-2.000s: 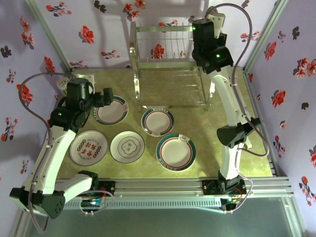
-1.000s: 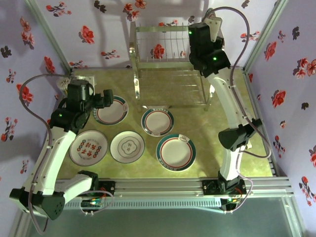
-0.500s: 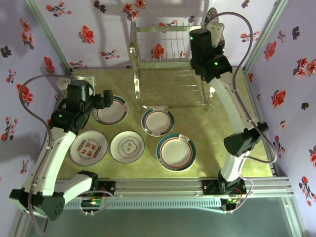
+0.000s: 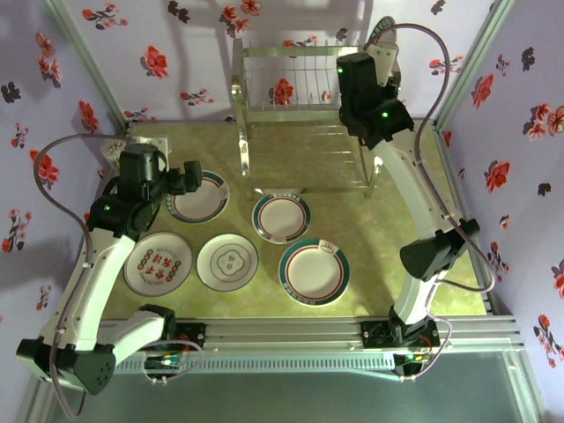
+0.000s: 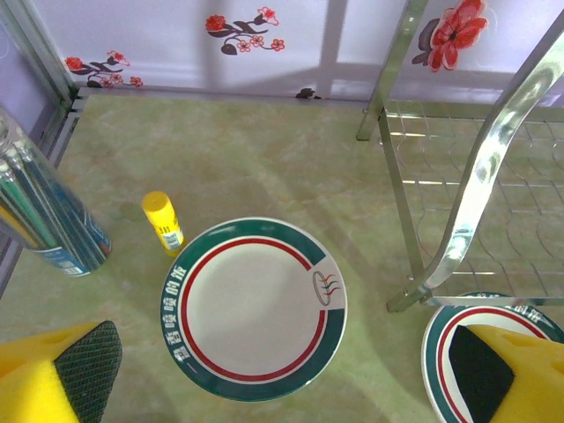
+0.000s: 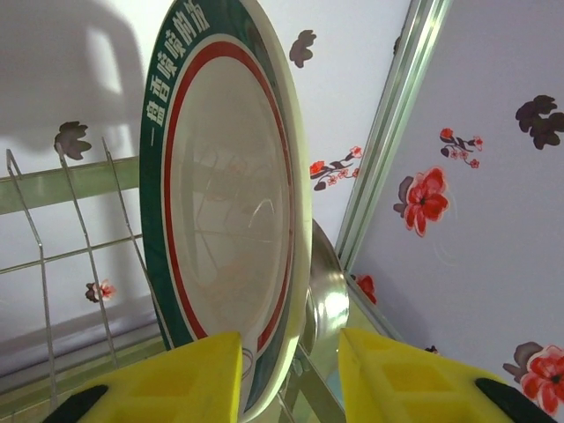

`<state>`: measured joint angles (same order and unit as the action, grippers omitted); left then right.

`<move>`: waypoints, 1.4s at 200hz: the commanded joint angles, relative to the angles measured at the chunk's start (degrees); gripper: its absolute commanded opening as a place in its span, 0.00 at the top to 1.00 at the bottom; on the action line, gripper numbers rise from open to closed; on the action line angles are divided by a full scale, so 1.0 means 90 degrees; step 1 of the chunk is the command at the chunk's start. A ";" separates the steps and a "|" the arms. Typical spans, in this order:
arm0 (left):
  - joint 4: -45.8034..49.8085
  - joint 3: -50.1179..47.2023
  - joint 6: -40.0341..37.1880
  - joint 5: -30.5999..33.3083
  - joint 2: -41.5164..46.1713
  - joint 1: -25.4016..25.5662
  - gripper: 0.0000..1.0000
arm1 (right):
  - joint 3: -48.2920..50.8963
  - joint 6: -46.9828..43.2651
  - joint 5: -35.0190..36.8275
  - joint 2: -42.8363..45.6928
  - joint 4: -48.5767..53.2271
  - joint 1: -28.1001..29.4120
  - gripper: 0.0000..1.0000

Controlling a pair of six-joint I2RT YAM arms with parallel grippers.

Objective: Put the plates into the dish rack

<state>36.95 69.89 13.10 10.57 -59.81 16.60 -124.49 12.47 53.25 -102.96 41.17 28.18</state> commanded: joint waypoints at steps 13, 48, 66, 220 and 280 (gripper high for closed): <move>0.0031 -0.0010 0.0005 0.0066 0.0134 -0.0022 0.00 | -0.0466 -0.0036 -0.0021 0.0223 0.0123 -0.0007 0.60; 0.0035 0.0032 0.0038 0.0100 0.0122 -0.0019 0.00 | -0.0776 -0.0145 -0.0187 0.0500 0.0347 -0.0009 0.51; 0.0043 0.0071 0.0095 0.0221 0.0122 -0.0019 0.00 | -0.1078 -0.0069 -0.0548 0.0602 0.0909 -0.0131 0.30; 0.1688 0.1047 0.0382 0.0290 -0.0766 -0.0047 0.00 | 0.2772 0.0648 -0.4327 0.3490 0.2315 -0.1312 0.01; 0.2476 -0.0031 0.0890 0.0063 -0.0178 -0.0040 0.00 | 0.5400 0.1555 -0.5724 0.4696 0.1184 -0.1449 0.01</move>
<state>54.24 73.17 17.63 12.88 -64.47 16.60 -81.78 21.32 10.26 -63.55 57.19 15.46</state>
